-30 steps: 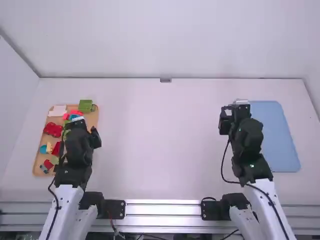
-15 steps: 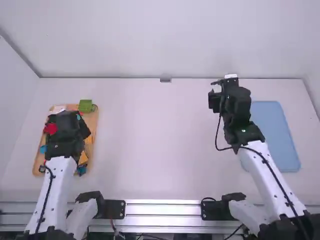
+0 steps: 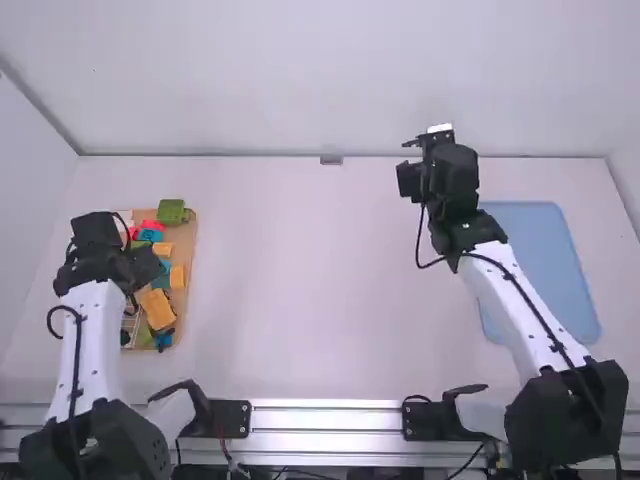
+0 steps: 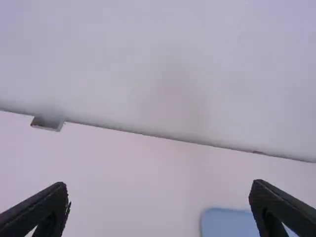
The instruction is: Assemble lego blocks to make yellow taxi
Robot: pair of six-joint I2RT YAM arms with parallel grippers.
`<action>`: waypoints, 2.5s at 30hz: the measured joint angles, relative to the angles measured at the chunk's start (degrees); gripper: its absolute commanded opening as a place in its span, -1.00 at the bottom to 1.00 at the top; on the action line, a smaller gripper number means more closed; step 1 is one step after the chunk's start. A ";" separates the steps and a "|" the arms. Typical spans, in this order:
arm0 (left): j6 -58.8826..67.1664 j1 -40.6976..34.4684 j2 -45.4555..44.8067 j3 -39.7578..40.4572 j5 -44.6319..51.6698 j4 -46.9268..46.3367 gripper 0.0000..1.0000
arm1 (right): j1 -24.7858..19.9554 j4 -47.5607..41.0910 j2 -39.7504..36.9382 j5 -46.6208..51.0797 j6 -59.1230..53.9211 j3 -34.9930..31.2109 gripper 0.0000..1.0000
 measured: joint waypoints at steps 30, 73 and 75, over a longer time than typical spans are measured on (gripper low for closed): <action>8.04 9.29 28.06 3.30 17.03 0.11 0.71 | 0.42 3.30 0.66 0.15 -0.13 0.79 0.97; -3.54 3.28 29.86 -6.27 8.63 8.92 0.64 | 3.54 8.74 0.66 -0.13 -0.13 0.79 0.97; -3.52 3.23 29.81 -6.58 9.07 9.66 0.60 | 3.54 8.74 0.66 -0.33 -0.13 0.79 0.97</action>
